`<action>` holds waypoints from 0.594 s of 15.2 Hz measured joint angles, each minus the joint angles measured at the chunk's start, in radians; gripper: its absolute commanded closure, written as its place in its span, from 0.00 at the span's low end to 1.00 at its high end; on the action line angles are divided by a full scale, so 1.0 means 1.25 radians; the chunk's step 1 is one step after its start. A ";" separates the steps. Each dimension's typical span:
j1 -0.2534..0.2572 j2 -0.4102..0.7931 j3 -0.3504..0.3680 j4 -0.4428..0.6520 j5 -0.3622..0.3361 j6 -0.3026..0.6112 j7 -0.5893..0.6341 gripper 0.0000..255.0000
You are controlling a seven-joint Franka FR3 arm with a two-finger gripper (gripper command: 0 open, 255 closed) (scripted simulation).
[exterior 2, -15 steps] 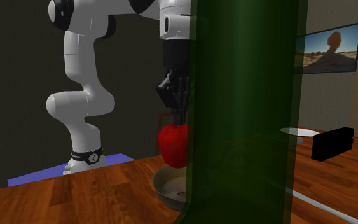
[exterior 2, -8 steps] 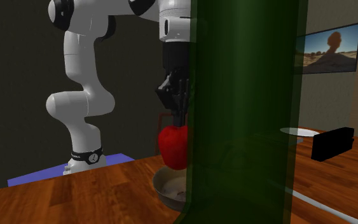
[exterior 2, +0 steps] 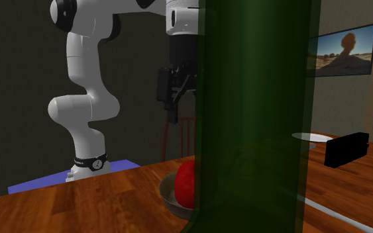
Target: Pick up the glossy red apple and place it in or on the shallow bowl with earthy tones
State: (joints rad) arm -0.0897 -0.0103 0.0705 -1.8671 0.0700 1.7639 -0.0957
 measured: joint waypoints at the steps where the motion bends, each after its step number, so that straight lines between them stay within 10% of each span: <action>1: 0.000 0.003 0.000 0.025 -0.001 -0.022 0.002 0.00; 9: -0.002 0.005 -0.002 0.077 -0.002 -0.073 0.001 0.00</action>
